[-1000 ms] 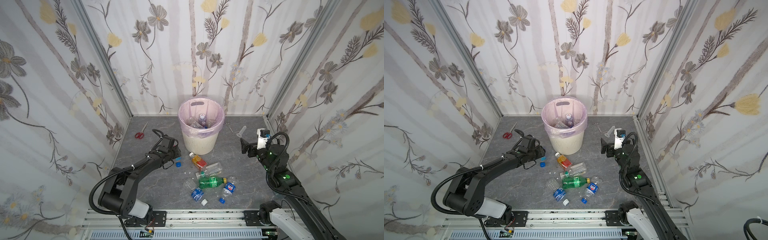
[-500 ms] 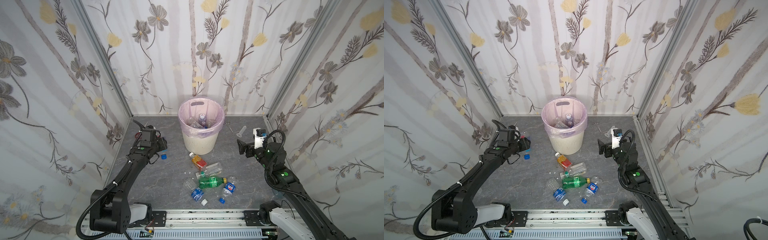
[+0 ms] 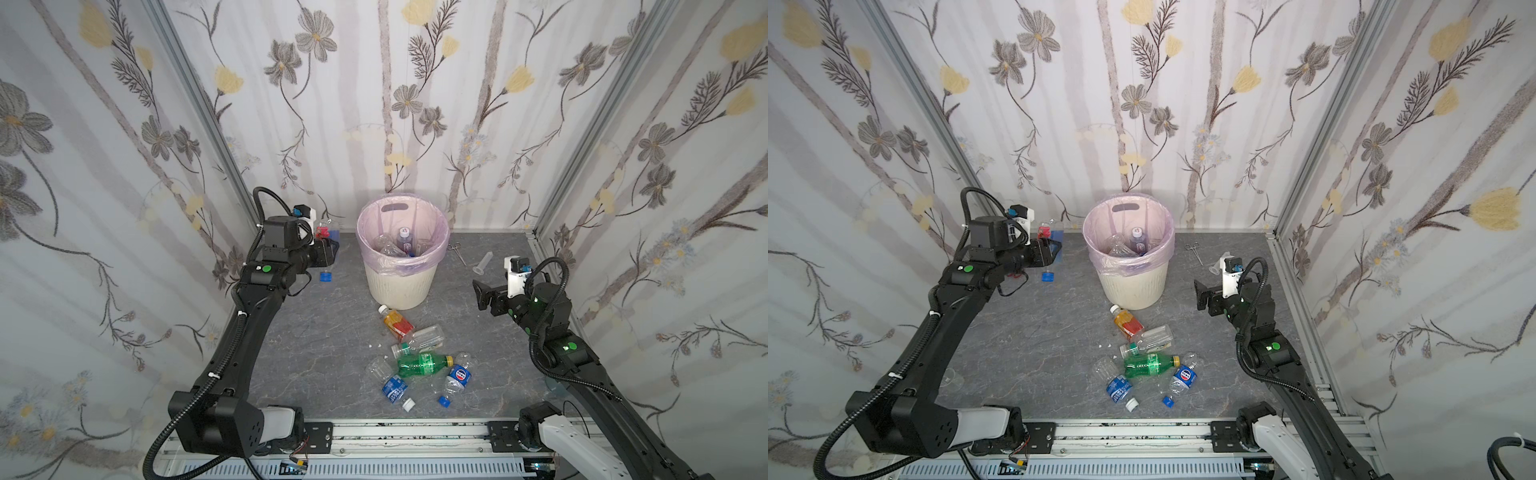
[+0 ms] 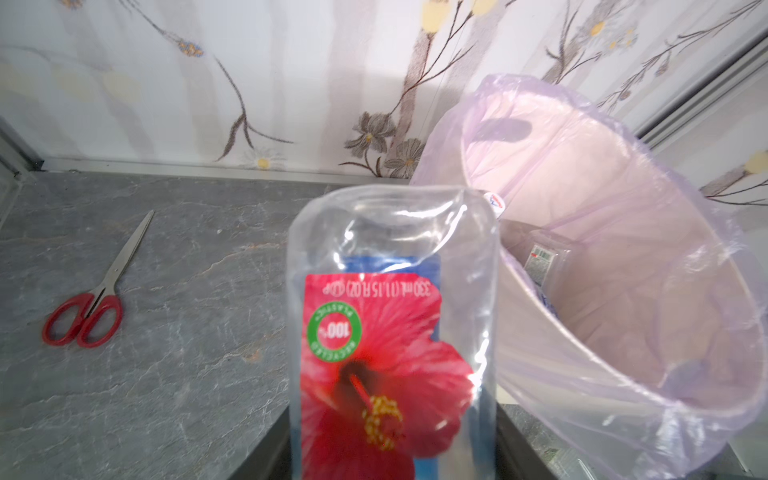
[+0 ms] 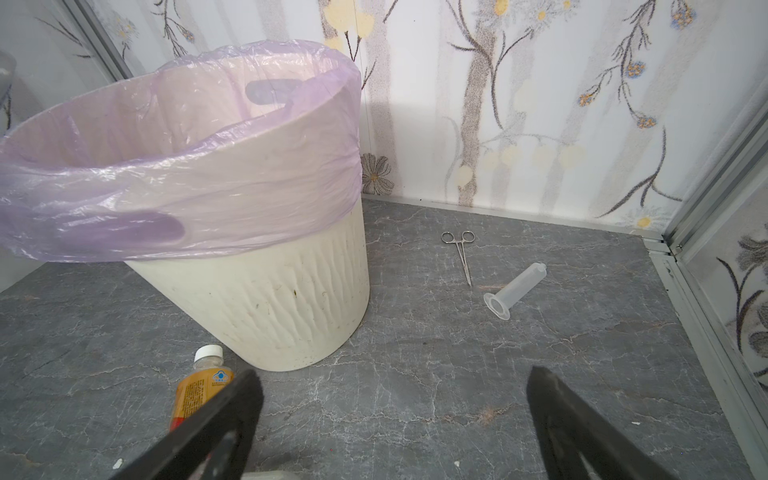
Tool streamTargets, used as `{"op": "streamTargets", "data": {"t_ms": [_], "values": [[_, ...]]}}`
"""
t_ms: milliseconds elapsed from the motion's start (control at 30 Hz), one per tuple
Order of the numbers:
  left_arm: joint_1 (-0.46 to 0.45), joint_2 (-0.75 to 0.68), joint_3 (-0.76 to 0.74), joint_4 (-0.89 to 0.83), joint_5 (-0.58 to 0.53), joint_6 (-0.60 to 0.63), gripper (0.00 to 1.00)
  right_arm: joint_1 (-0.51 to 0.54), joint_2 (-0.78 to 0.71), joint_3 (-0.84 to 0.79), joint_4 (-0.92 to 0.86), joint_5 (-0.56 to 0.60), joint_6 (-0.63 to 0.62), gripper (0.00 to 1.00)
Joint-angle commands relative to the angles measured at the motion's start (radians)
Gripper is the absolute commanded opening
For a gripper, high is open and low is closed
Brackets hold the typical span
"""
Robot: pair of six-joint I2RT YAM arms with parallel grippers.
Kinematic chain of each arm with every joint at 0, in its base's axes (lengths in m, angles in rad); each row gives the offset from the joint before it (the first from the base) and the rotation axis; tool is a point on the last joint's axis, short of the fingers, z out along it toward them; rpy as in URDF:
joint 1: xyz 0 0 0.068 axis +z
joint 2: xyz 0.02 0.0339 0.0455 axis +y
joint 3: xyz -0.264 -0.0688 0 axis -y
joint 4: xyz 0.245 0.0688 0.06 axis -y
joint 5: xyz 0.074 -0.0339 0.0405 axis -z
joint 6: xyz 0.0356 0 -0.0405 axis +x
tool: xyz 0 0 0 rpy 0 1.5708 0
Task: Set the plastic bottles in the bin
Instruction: 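Carry the FIJI bottle with the left gripper over the bin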
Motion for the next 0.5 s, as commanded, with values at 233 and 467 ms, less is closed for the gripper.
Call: {"op": "streamTargets", "data": {"t_ms": [233, 467], "values": [[-0.003, 0.166, 0.310, -0.009, 0.170, -0.129, 0.48, 0.000, -0.010, 0.012, -0.006, 0.004, 0.000, 1.00], [-0.071, 0.276, 0.452, -0.007, 0.215, -0.144, 0.51, 0.001, -0.019, 0.014, -0.007, 0.010, 0.003, 1.00]]}}
